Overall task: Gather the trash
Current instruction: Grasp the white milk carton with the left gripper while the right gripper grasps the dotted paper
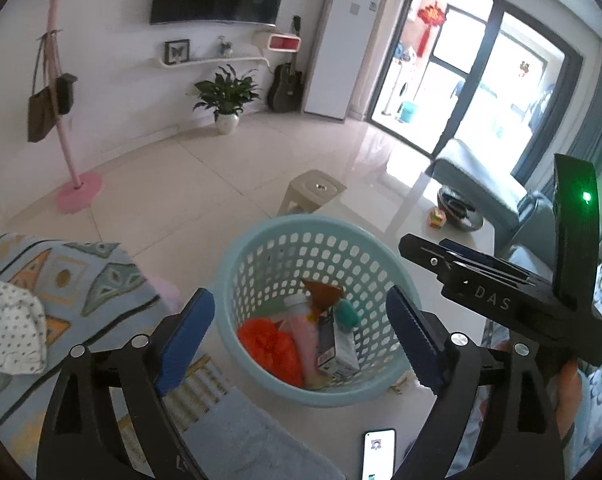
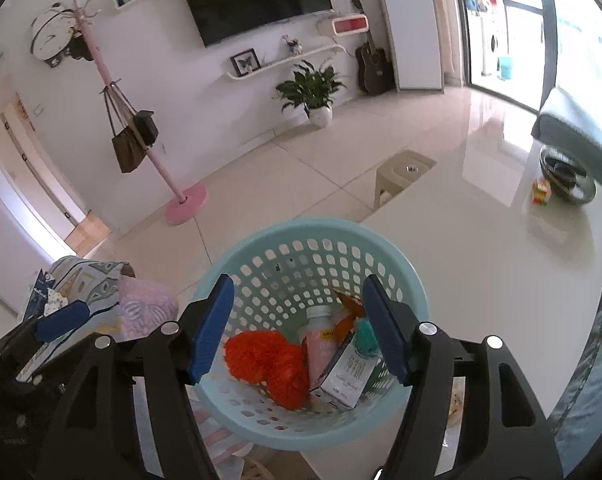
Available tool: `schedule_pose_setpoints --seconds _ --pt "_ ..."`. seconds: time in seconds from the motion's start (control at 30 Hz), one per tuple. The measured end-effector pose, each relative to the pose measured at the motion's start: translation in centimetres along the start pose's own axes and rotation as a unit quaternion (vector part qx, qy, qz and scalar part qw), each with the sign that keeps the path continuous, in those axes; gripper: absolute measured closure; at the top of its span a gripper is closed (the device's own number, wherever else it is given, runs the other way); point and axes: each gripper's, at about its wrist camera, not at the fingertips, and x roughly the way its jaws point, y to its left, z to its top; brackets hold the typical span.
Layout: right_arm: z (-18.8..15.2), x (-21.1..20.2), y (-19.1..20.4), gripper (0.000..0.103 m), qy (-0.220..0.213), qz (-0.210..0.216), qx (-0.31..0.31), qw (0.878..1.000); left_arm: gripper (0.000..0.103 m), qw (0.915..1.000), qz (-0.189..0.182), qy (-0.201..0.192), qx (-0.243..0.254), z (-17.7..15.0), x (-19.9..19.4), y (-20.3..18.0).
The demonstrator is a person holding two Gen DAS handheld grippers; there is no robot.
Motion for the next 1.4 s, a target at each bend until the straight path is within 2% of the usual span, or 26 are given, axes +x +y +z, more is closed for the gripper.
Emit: schedule_pose_setpoints --seconds 0.27,0.5,0.67,0.83,0.97,1.2,1.3,1.4 --pt "0.8 -4.7 5.2 0.040 -0.058 0.030 -0.055 0.996 0.018 0.9969 0.021 -0.072 -0.025 0.4 -6.8 1.9" --pt "0.9 -7.4 11.9 0.039 -0.086 0.079 -0.104 0.988 0.018 0.9864 0.074 -0.136 -0.055 0.1 -13.8 6.1" --pt "0.3 -7.1 16.7 0.039 -0.081 0.111 -0.136 0.981 0.018 0.9755 0.130 -0.154 -0.088 -0.7 -17.2 10.9" --pt "-1.0 -5.2 22.1 0.039 -0.062 0.136 -0.176 0.973 0.018 0.9652 0.172 -0.152 -0.126 -1.8 -19.3 15.7" --pt "-2.1 -2.2 26.3 0.039 -0.025 0.155 -0.202 0.967 0.016 0.9599 0.209 -0.126 -0.138 -2.6 -18.9 19.4" --pt "-4.4 4.2 30.5 0.038 0.050 0.160 -0.236 0.957 0.015 0.9584 0.220 -0.057 -0.173 -4.6 -14.9 25.5" --pt "-4.8 6.2 31.3 0.038 0.066 0.154 -0.242 0.956 0.015 0.9569 0.223 -0.038 -0.182 -5.1 -13.4 27.0" --pt "-4.9 7.5 31.4 0.038 0.076 0.148 -0.242 0.956 0.015 0.9590 0.217 -0.033 -0.180 -4.8 -12.8 27.4"
